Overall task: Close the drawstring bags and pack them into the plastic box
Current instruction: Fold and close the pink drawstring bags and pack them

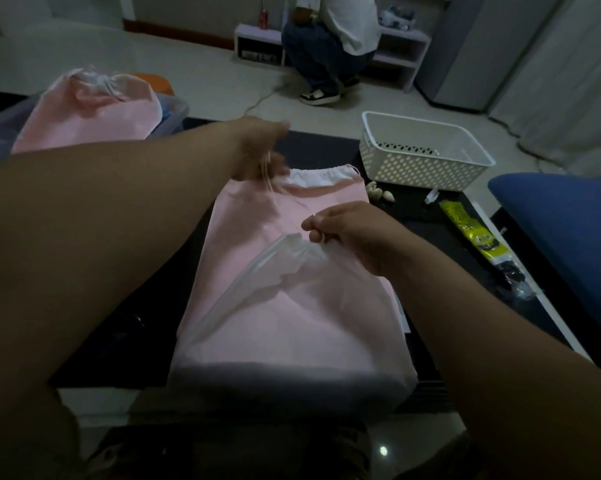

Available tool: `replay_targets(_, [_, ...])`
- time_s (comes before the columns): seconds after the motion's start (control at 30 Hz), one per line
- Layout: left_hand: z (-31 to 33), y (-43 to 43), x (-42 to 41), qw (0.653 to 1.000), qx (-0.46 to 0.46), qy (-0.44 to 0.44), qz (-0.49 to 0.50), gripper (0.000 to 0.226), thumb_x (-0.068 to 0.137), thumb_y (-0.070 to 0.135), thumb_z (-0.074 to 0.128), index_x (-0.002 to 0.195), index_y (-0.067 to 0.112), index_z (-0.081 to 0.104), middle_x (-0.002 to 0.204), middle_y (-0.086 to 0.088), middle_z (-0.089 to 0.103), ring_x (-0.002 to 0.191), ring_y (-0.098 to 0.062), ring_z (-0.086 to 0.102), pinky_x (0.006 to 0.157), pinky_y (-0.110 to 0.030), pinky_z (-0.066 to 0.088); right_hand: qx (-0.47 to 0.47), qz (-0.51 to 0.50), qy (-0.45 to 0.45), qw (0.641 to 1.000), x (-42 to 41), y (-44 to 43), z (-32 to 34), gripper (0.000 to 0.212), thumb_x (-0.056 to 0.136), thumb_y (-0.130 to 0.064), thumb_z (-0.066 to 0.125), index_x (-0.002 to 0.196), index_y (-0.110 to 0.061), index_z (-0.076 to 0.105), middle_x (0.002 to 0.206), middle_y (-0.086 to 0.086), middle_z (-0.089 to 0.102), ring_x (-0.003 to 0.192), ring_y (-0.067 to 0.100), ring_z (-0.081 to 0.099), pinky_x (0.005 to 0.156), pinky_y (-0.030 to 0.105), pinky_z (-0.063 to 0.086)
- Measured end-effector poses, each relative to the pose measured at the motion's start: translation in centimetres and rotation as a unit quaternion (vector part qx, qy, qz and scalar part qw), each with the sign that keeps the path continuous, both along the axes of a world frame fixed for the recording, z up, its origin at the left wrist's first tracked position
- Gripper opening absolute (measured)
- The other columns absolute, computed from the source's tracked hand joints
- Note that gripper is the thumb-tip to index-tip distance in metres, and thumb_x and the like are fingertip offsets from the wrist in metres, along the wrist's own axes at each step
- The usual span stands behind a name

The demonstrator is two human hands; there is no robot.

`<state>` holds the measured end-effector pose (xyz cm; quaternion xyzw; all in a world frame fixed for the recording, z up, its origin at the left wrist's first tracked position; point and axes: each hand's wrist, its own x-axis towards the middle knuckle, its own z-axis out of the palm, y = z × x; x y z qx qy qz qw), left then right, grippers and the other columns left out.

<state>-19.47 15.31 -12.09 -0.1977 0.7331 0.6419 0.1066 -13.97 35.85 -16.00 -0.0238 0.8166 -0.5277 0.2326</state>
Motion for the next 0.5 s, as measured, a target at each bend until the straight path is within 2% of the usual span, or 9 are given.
replay_targets(0.03, [-0.2, -0.1, 0.5, 0.991, -0.116, -0.037, -0.046, 0.064, 0.103, 0.055, 0.054, 0.150, 0.013, 0.044, 0.132, -0.015, 0.057, 0.103, -0.026, 0.066, 0.088, -0.039, 0.058, -0.002, -0.014, 0.003, 1.000, -0.2, 0.0, -0.2, 0.021, 0.102, -0.010, 0.060, 0.095, -0.006, 0.080, 0.085, 0.011, 0.078, 0.094, 0.024, 0.069, 0.104, 0.044, 0.056])
replay_targets(0.07, [-0.4, -0.2, 1.1, 0.963, -0.252, -0.050, -0.077, 0.072, 0.100, 0.058, 0.057, 0.152, 0.011, 0.042, 0.141, -0.018, 0.054, 0.108, -0.033, 0.064, 0.094, -0.046, 0.057, -0.008, -0.028, 0.001, 1.000, -0.3, 0.1, -0.2, 0.020, 0.102, -0.010, 0.061, 0.095, -0.005, 0.080, 0.085, 0.011, 0.078, 0.092, 0.024, 0.069, 0.105, 0.045, 0.055])
replay_targets(0.13, [-0.5, 0.0, 2.9, 0.894, -0.443, 0.022, -0.061, 0.065, 0.098, 0.057, 0.058, 0.135, 0.003, 0.057, 0.128, -0.020, 0.062, 0.093, -0.030, 0.066, 0.082, -0.044, 0.057, -0.013, -0.050, -0.005, 0.999, -0.5, 0.2, -0.2, 0.018, 0.101, -0.010, 0.063, 0.095, -0.005, 0.080, 0.086, 0.011, 0.078, 0.091, 0.022, 0.070, 0.105, 0.046, 0.056])
replay_targets(0.17, [-0.7, 0.0, 4.1, 0.883, -0.463, 0.066, -0.042, 0.059, 0.100, 0.056, 0.057, 0.119, 0.001, 0.066, 0.110, -0.018, 0.069, 0.080, -0.026, 0.066, 0.071, -0.038, 0.054, -0.012, -0.053, -0.003, 0.999, -0.5, 0.3, -0.2, 0.018, 0.101, -0.010, 0.064, 0.094, -0.005, 0.080, 0.087, 0.012, 0.078, 0.090, 0.022, 0.070, 0.104, 0.046, 0.056])
replay_targets(0.23, [-1.1, 0.7, 7.1, 0.909, -0.406, 0.054, -0.078, 0.062, 0.103, 0.058, 0.046, 0.094, 0.003, 0.073, 0.079, -0.009, 0.072, 0.067, -0.023, 0.066, 0.064, -0.031, 0.051, -0.018, -0.051, 0.003, 0.999, -0.3, 0.4, 0.1, 0.018, 0.101, -0.010, 0.064, 0.093, -0.005, 0.079, 0.089, 0.013, 0.078, 0.089, 0.021, 0.070, 0.103, 0.044, 0.057])
replay_targets(0.27, [-1.3, 1.5, 8.8, 0.932, -0.343, 0.001, -0.118, 0.066, 0.104, 0.062, 0.041, 0.091, 0.006, 0.073, 0.078, -0.008, 0.074, 0.071, -0.023, 0.069, 0.068, -0.030, 0.053, -0.023, -0.050, 0.005, 0.998, -0.1, 0.5, 0.3, 0.018, 0.101, -0.010, 0.063, 0.093, -0.005, 0.079, 0.090, 0.014, 0.078, 0.088, 0.021, 0.069, 0.101, 0.043, 0.057])
replay_targets(0.33, [-1.9, 3.0, 11.4, 0.957, -0.225, -0.075, -0.165, 0.066, 0.101, 0.069, 0.039, 0.099, 0.012, 0.073, 0.091, -0.008, 0.077, 0.084, -0.024, 0.073, 0.075, -0.033, 0.057, -0.024, -0.040, 0.014, 0.999, 0.4, 0.4, 0.8, 0.018, 0.101, -0.010, 0.064, 0.094, -0.005, 0.079, 0.092, 0.015, 0.077, 0.085, 0.018, 0.068, 0.090, 0.035, 0.058])
replay_targets(0.4, [-3.2, 3.5, 11.7, 0.972, -0.162, -0.076, -0.151, 0.055, 0.101, 0.065, 0.047, 0.110, 0.016, 0.071, 0.099, -0.008, 0.077, 0.092, -0.025, 0.073, 0.077, -0.034, 0.057, -0.023, -0.032, 0.022, 0.999, 1.0, 0.1, 1.0, 0.016, 0.101, -0.009, 0.064, 0.098, -0.002, 0.079, 0.090, 0.014, 0.075, 0.076, 0.013, 0.066, 0.077, 0.025, 0.055])
replay_targets(0.5, [-5.2, 3.2, 11.2, 0.988, -0.076, -0.068, -0.117, 0.044, 0.093, 0.053, 0.064, 0.118, 0.018, 0.071, 0.108, -0.009, 0.078, 0.102, -0.030, 0.074, 0.096, -0.045, 0.058, -0.024, -0.027, 0.023, 0.999, 1.4, -0.4, 0.8, 0.017, 0.098, -0.007, 0.065, 0.098, 0.004, 0.079, 0.090, 0.017, 0.075, 0.077, 0.016, 0.065, 0.079, 0.029, 0.054])
